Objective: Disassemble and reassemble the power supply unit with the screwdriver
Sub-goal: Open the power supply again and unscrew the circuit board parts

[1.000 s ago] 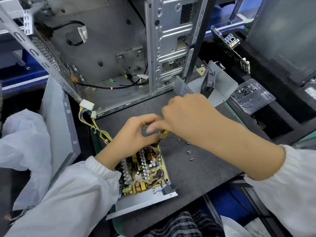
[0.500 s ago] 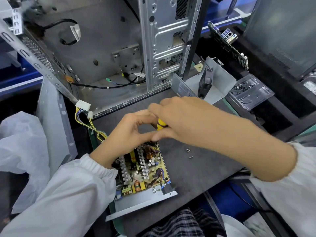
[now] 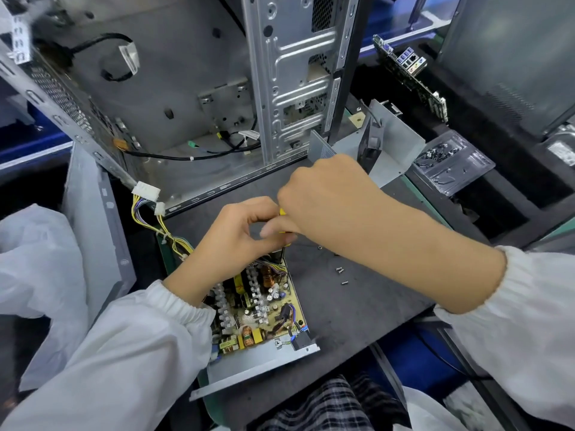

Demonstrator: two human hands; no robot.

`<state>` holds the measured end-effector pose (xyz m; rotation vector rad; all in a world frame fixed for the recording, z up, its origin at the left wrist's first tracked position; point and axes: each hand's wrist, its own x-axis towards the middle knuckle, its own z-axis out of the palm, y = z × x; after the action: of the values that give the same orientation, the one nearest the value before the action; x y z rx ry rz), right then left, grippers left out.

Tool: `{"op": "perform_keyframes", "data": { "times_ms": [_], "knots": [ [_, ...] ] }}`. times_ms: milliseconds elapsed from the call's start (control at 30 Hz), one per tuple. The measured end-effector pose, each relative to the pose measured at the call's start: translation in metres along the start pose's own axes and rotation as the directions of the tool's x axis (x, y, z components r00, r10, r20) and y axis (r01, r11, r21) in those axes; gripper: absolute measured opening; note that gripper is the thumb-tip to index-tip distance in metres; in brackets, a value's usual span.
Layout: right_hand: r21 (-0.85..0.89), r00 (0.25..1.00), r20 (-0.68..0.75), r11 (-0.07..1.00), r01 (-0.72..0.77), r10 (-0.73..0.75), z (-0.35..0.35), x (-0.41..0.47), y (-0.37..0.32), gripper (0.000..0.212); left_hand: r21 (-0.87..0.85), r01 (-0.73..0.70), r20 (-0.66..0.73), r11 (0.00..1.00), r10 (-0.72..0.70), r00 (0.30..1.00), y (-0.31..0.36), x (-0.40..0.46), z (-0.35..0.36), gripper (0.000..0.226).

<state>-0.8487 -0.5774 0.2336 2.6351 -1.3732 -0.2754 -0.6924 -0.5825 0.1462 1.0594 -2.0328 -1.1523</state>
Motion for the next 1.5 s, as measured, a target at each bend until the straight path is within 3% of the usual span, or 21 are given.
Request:
{"op": "perform_keyframes", "data": {
  "times_ms": [100, 233, 400, 467, 567, 633, 700, 867, 1100, 1367, 1500],
  "knots": [
    [0.198, 0.995, 0.047, 0.977, 0.077, -0.088, 0.007, -0.002, 0.008, 0.025, -0.024, 0.039, 0.026, 0.999, -0.039, 0.999, 0.000, 0.002, -0.004, 0.021],
    [0.103, 0.997, 0.024, 0.992, 0.068, -0.071, 0.011, -0.007, 0.006, 0.022, -0.116, 0.086, 0.111, 0.990, -0.073, 0.991, 0.001, 0.004, 0.001, 0.048],
    [-0.045, 0.998, -0.051, 0.998, -0.037, 0.035, 0.011, -0.005, 0.000, 0.056, -0.030, 0.018, 0.019, 0.999, -0.018, 1.000, 0.001, 0.004, 0.008, 0.021],
    [-0.025, 0.998, -0.026, 0.998, -0.052, 0.051, 0.012, -0.006, 0.001, 0.053, -0.031, 0.027, 0.046, 0.999, -0.026, 0.999, -0.002, 0.004, 0.007, 0.015],
    [0.097, 0.998, 0.046, 0.995, 0.027, -0.031, 0.012, -0.011, 0.001, 0.029, -0.033, 0.038, 0.052, 0.999, -0.036, 0.998, -0.002, 0.004, 0.005, 0.028],
    [0.098, 0.994, 0.081, 0.993, 0.070, -0.078, 0.013, -0.012, 0.002, 0.040, -0.106, 0.066, 0.061, 0.992, -0.060, 0.996, -0.001, 0.006, 0.002, 0.037],
    [0.063, 0.992, 0.110, 0.997, 0.051, -0.057, 0.012, -0.013, 0.004, 0.037, -0.116, 0.060, 0.076, 0.991, -0.051, 0.996, -0.001, 0.007, 0.002, 0.043],
    [0.068, 0.988, 0.140, 0.996, 0.059, -0.068, 0.017, -0.020, 0.008, 0.032, -0.055, 0.052, 0.111, 0.997, -0.046, 0.993, 0.007, 0.010, 0.010, 0.023],
    [0.154, 0.972, 0.202, 0.984, 0.089, -0.120, 0.018, -0.006, -0.002, 0.045, -0.150, 0.085, 0.105, 0.985, -0.069, 0.992, 0.007, 0.007, 0.001, 0.015],
    [0.123, 0.980, 0.198, 0.992, -0.021, -0.004, 0.018, -0.006, 0.004, 0.024, -0.033, 0.059, 0.128, 0.998, -0.054, 0.990, 0.003, 0.013, 0.012, 0.030],
    [0.138, 0.946, 0.254, 0.961, -0.240, 0.200, 0.018, 0.004, 0.005, 0.033, 0.057, 0.092, 0.085, 0.994, -0.097, 0.992, -0.001, 0.017, 0.017, 0.023]
  ]
}}
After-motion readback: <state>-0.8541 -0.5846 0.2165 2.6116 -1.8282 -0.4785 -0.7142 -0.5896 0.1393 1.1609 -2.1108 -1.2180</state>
